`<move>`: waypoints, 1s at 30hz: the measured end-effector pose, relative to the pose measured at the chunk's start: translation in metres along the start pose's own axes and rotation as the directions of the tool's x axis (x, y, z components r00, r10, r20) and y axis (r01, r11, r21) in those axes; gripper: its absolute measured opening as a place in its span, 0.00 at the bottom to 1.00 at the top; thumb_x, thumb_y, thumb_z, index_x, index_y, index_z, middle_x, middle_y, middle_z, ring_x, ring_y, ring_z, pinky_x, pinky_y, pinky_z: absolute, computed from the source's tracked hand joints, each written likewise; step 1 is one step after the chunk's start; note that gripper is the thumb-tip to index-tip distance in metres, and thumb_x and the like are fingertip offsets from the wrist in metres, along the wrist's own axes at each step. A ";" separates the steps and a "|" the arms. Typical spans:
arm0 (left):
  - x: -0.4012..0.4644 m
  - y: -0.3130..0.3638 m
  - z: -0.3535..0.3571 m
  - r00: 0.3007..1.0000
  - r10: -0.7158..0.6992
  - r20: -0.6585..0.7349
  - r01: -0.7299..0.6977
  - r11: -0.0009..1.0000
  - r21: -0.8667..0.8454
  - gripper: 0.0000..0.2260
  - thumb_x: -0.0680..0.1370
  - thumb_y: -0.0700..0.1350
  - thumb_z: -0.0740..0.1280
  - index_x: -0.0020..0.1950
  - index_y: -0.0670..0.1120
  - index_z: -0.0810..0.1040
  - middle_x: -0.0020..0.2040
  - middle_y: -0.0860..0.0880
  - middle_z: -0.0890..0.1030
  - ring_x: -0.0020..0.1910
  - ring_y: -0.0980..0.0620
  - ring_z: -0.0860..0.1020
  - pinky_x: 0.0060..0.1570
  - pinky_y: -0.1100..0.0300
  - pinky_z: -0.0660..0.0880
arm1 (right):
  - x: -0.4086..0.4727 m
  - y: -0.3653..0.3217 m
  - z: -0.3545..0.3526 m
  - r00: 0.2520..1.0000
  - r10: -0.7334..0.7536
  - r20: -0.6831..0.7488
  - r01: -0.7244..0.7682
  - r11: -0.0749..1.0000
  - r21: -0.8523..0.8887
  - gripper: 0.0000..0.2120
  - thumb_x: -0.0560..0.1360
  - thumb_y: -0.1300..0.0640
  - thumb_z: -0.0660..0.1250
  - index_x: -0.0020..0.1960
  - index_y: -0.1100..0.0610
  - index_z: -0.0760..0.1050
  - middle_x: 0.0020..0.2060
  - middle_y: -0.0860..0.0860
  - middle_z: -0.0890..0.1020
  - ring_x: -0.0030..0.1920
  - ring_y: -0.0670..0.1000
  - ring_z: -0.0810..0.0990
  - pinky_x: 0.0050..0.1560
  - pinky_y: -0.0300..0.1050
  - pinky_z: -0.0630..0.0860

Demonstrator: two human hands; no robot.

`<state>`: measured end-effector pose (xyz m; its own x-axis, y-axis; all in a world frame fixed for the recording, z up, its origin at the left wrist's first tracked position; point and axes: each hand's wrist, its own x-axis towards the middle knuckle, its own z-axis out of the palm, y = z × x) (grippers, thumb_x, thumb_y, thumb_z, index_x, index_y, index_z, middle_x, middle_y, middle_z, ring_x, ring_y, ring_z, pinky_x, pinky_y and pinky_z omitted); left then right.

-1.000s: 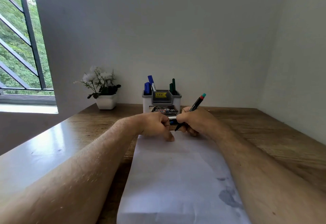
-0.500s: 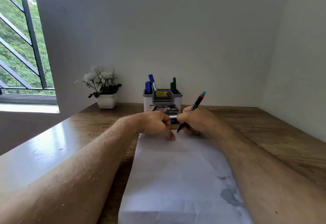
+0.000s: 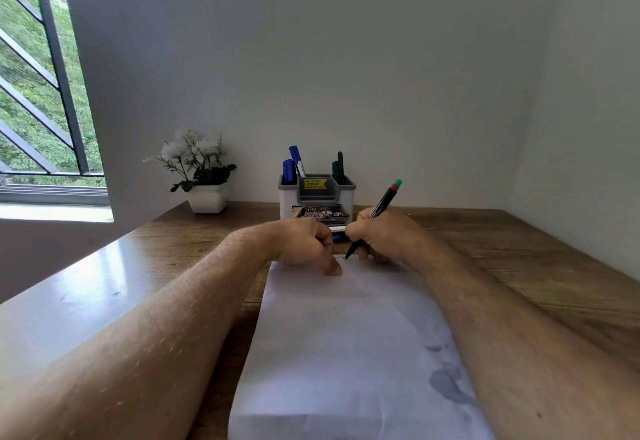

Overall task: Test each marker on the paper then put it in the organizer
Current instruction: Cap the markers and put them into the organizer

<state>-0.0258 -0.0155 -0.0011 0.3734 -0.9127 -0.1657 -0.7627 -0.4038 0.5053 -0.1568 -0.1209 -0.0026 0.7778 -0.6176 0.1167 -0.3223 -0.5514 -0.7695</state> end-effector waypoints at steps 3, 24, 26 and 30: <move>-0.002 0.002 0.000 1.000 -0.007 0.004 0.007 1.000 -0.002 0.09 0.73 0.47 0.75 0.42 0.51 0.75 0.45 0.51 0.78 0.47 0.51 0.75 0.49 0.57 0.71 | 0.000 0.000 -0.001 1.000 -0.004 -0.016 0.004 1.000 -0.024 0.09 0.74 0.54 0.67 0.36 0.54 0.73 0.28 0.52 0.79 0.28 0.48 0.73 0.29 0.40 0.68; -0.009 0.009 -0.009 0.839 0.163 -0.520 -0.340 0.902 -0.266 0.15 0.79 0.31 0.53 0.47 0.42 0.79 0.39 0.45 0.77 0.39 0.53 0.74 0.40 0.61 0.74 | 0.005 -0.004 -0.007 0.979 -0.040 -0.199 0.098 0.951 0.293 0.10 0.71 0.58 0.67 0.32 0.56 0.73 0.25 0.52 0.76 0.23 0.46 0.69 0.28 0.42 0.65; -0.006 0.010 -0.009 0.842 0.086 -0.532 -0.350 0.838 -0.419 0.17 0.78 0.29 0.52 0.47 0.43 0.78 0.40 0.48 0.76 0.38 0.55 0.72 0.36 0.66 0.71 | 0.005 -0.005 -0.007 0.982 -0.031 -0.186 0.109 0.897 0.428 0.10 0.72 0.61 0.67 0.33 0.57 0.72 0.26 0.55 0.75 0.21 0.48 0.67 0.26 0.41 0.63; -0.003 0.005 -0.009 0.831 -0.029 -0.555 -0.399 0.664 -0.632 0.16 0.82 0.32 0.53 0.52 0.46 0.79 0.47 0.44 0.78 0.40 0.52 0.74 0.46 0.58 0.79 | 0.006 -0.007 -0.007 0.985 -0.056 -0.165 0.143 0.797 0.587 0.12 0.75 0.64 0.69 0.36 0.56 0.70 0.26 0.56 0.76 0.19 0.49 0.66 0.22 0.37 0.63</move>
<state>-0.0263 -0.0140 0.0095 0.6259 -0.7125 0.3172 -0.3215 0.1349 0.9373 -0.1537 -0.1246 0.0076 0.6952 -0.6696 0.2614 0.1716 -0.1985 -0.9650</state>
